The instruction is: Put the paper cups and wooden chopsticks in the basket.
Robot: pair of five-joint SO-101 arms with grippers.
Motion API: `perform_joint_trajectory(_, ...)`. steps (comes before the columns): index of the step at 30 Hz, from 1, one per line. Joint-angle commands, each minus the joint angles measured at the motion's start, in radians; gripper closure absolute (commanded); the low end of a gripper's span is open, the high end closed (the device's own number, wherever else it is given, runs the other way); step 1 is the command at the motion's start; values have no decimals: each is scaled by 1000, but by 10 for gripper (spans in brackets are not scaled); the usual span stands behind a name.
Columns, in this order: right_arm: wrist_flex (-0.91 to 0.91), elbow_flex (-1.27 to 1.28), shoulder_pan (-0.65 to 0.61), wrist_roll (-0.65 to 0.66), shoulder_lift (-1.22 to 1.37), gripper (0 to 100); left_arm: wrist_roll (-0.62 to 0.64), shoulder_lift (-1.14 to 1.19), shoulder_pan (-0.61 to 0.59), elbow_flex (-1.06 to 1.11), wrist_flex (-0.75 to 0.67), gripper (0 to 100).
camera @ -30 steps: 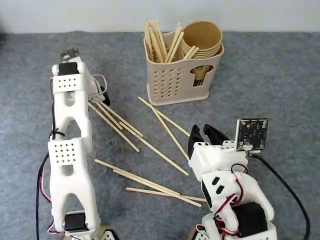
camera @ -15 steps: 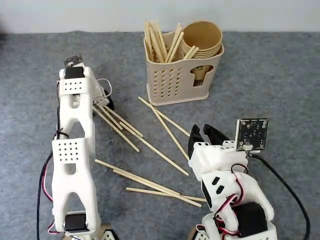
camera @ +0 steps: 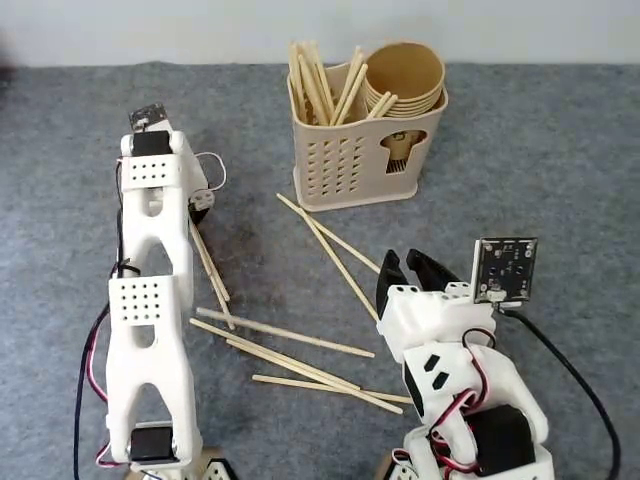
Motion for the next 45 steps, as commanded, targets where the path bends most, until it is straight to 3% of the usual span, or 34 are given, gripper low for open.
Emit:
perform_joint_trajectory(1, 7, -6, 10, -26, -4, 891, 6, -18, 5, -44, 28, 988)
perform_joint_trajectory(12, 7, -6, 13, -29, -4, 891, 6, -115, 54, -18, 31, 989)
perform_joint_trajectory(34, 27, 3, 15, -29, -4, 891, 5, -982, 193, 378, 25, 989)
perform_joint_trajectory(45, 35, 2, 15, -29, -4, 891, 5, -1074, 195, 378, -235, 989)
